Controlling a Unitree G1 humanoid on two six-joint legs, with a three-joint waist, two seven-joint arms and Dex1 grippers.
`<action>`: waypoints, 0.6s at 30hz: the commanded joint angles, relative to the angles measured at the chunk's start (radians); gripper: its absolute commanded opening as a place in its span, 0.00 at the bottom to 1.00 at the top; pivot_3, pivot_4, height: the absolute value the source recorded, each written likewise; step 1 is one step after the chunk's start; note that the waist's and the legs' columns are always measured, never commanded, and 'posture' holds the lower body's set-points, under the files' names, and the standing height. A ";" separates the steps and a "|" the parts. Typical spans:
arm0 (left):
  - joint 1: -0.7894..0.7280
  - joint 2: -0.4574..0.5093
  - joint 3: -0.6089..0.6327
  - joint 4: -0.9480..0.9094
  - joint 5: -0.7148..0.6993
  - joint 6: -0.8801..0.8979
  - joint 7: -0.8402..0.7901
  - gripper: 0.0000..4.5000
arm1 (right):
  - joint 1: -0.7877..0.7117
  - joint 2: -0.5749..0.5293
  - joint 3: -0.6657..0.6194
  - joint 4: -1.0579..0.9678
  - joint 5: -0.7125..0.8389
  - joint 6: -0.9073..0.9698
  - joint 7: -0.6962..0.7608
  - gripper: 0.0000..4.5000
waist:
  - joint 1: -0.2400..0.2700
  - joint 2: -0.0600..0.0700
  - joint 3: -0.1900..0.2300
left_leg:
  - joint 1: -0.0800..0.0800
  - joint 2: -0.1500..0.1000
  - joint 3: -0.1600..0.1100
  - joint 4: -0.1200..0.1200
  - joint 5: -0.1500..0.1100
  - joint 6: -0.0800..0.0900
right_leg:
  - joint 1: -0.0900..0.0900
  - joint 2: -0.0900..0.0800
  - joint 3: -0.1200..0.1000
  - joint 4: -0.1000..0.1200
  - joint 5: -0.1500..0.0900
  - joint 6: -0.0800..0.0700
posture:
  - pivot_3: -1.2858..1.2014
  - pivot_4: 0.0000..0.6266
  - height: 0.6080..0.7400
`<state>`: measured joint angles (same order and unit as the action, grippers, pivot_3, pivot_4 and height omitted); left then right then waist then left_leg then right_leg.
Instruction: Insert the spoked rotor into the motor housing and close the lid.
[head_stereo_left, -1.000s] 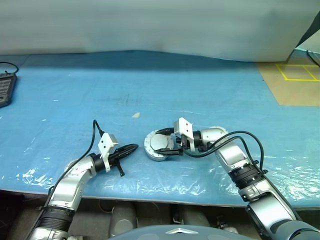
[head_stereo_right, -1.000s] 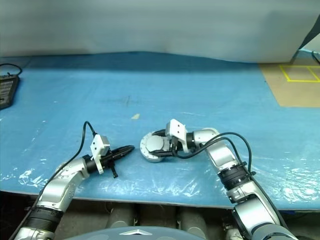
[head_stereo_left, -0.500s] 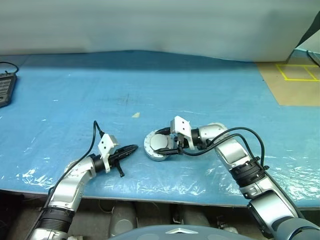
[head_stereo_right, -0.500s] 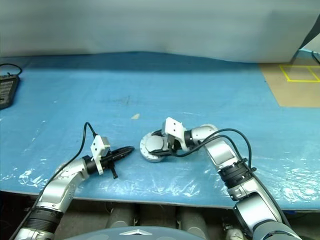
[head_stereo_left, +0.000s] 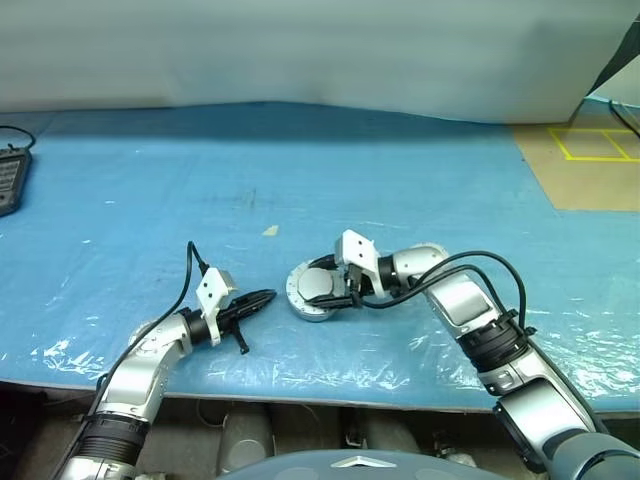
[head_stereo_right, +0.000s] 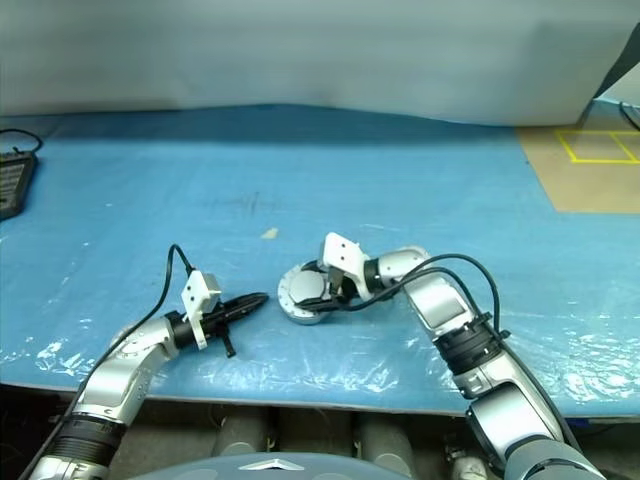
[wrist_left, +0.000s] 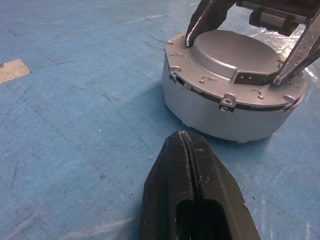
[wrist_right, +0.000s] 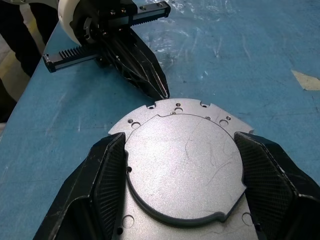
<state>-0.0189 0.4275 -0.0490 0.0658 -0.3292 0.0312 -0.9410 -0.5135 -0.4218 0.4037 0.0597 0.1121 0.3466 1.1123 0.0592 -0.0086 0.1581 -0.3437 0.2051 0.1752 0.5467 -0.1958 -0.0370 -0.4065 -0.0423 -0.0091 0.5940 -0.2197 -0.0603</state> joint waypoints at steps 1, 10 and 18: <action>0.003 -0.001 0.005 -0.018 0.000 -0.012 0.004 0.00 | 0.008 -0.008 0.045 0.006 -0.039 0.039 -0.005 0.68 | -0.002 0.000 0.000 | 0.000 0.000 0.000 0.000 0.000 0.000 | 0.000 0.000 0.000 0.000 0.000 0.000 | 0.52 0.24 1.00; 0.009 0.000 0.003 -0.021 0.000 -0.007 0.010 0.00 | 0.002 -0.007 0.055 -0.023 -0.034 0.095 -0.024 0.68 | -0.010 0.000 0.000 | 0.000 0.000 0.000 0.000 0.000 0.000 | 0.000 0.000 0.000 0.001 0.000 0.000 | 0.52 0.24 1.00; 0.011 -0.002 0.002 -0.024 0.002 -0.006 0.017 0.00 | -0.006 0.007 0.051 -0.013 -0.030 0.074 -0.039 0.68 | -0.014 0.000 0.000 | 0.000 0.000 0.000 0.000 0.000 0.000 | 0.000 0.000 0.000 0.001 0.000 0.000 | 0.52 0.24 1.00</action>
<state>-0.0107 0.4264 -0.0491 0.0658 -0.3288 0.0314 -0.9286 -0.5254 -0.4182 0.4262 0.0276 0.1111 0.4153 1.0806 0.0448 -0.0087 0.1580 -0.3432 0.2050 0.1752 0.5470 -0.1958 -0.0371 -0.4065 -0.0424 -0.0089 0.5952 -0.2199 -0.0606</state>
